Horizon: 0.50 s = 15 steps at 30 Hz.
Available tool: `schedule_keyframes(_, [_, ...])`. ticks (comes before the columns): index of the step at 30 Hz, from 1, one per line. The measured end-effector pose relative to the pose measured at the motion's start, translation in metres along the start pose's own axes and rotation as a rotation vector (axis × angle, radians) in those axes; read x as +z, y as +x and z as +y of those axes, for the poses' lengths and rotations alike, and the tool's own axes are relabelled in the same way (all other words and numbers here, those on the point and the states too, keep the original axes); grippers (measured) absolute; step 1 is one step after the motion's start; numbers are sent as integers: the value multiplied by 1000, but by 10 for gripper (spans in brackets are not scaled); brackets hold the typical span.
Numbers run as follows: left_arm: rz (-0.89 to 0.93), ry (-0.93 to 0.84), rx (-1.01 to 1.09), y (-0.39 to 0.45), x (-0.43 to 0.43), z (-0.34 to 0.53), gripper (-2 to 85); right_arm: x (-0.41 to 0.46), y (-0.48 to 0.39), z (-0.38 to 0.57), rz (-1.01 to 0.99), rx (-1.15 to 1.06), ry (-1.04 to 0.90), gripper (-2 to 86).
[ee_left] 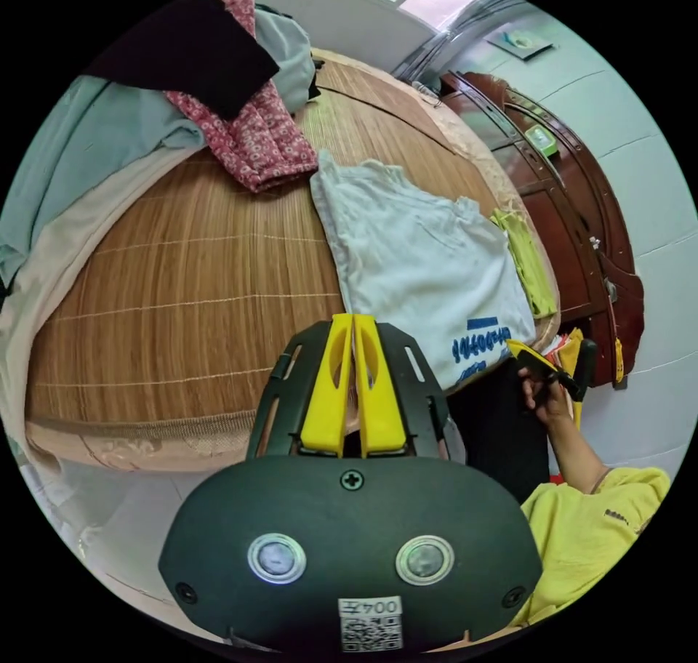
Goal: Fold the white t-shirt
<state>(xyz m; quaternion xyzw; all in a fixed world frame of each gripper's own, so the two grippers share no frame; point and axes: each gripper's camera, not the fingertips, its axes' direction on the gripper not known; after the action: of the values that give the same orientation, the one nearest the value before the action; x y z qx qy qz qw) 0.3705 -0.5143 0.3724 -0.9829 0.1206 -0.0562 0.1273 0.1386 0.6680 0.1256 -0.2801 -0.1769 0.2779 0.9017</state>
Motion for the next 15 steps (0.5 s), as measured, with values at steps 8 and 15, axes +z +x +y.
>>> schedule_keyframes(8, [214,150,-124,-30,-15,108,66,-25,0,1,1,-17,37,93])
schedule_keyframes(15, [286,245,-157,-42,-4,152,92,-74,13,14,-68,1,237,105])
